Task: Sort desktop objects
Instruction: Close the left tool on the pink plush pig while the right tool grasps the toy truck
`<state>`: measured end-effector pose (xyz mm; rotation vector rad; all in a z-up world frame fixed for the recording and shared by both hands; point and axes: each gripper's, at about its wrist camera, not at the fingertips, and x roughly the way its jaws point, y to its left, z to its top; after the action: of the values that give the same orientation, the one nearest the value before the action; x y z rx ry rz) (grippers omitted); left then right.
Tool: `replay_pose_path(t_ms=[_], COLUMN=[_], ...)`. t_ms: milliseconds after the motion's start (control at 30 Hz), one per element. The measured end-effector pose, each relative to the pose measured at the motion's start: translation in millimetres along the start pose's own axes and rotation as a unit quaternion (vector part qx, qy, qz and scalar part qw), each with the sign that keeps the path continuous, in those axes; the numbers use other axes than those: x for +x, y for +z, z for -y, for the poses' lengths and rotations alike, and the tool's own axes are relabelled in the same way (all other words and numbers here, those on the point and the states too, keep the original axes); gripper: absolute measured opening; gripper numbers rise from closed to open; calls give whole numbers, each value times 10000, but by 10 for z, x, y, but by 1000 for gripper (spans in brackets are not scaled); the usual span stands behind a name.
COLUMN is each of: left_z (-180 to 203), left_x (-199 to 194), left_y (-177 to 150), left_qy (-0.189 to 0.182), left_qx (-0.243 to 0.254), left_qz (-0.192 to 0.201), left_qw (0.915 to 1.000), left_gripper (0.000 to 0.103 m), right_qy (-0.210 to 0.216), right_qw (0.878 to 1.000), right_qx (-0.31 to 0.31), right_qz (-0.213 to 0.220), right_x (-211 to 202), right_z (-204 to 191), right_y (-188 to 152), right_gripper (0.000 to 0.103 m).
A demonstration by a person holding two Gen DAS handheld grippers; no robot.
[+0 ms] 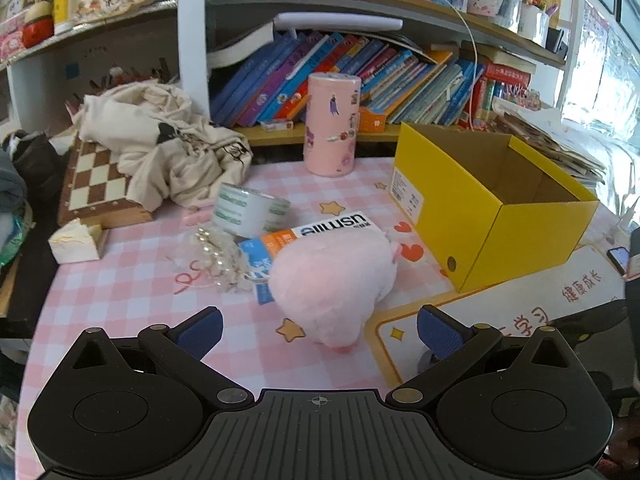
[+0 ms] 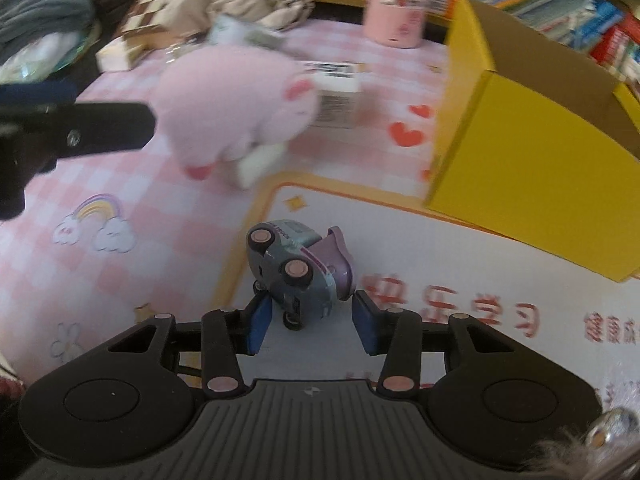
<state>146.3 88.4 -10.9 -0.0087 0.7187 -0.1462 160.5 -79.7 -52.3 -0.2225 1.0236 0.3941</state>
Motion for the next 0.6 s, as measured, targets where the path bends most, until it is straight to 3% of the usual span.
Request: replay_pose_path(t_ms=[267, 467, 600], left_z=[172, 264, 287], left_x=[216, 417, 586], left_y=[21, 68, 97], left_qy=[22, 523, 607], left_qx=[162, 558, 665], left_qz=[-104, 109, 6], left_qw=[9998, 9970, 9959], left_gripper=[103, 103, 103], right_qy=[-101, 44, 94], right_qw=[9999, 9999, 9997], right_qx=[24, -91, -185], right_qz=[-80, -132, -131], right_x=[23, 38, 44], right_z=[222, 301, 312], right_y=[-7, -37, -41], right_gripper=[42, 42, 46])
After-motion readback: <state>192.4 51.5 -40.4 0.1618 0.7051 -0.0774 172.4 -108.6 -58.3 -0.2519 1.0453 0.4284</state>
